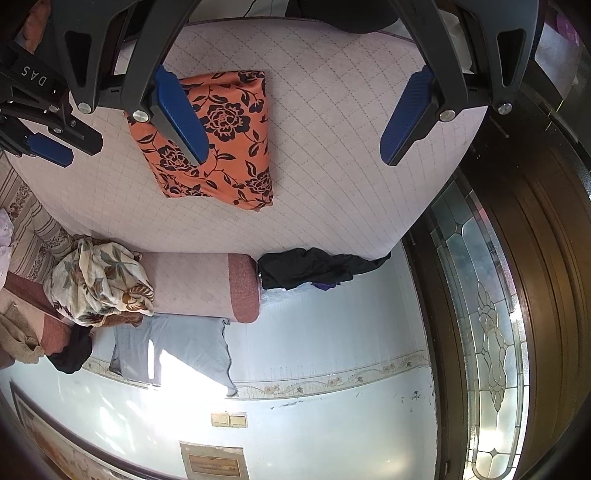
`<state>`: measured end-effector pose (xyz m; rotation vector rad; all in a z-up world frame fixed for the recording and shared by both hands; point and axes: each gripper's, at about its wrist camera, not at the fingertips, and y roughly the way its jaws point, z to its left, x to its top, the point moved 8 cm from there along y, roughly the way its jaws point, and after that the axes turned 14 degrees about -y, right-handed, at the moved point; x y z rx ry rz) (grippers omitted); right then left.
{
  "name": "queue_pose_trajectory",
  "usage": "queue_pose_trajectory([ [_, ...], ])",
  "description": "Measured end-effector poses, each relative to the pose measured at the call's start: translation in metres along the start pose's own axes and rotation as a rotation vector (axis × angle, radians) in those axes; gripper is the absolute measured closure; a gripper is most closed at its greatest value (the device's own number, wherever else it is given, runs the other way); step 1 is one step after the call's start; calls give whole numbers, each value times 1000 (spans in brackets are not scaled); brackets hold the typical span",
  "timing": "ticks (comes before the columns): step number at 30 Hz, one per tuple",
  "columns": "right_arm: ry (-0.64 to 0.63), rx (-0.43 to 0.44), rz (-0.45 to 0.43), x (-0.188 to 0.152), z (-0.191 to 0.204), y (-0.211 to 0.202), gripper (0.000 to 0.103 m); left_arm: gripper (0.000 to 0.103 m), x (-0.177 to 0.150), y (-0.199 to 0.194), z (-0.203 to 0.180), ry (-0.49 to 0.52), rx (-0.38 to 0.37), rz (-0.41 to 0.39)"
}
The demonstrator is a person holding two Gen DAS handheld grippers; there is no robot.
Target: Fold small clothes
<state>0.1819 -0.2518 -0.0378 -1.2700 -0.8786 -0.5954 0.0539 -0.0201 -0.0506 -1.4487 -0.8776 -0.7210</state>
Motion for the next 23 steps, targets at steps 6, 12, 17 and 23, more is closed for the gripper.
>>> queue_pose_trajectory([
  [6,-2,3,20,-2,-1,9,42,9,-1,6,-2,4,-7,10],
  [12,5,7,36,-3,-2,18,42,9,0,13,-5,8,-18,22],
  [17,9,10,42,-2,-4,25,42,9,2,20,-6,12,-16,30],
  [23,20,30,47,5,-11,41,42,9,9,37,-7,-4,-12,18],
])
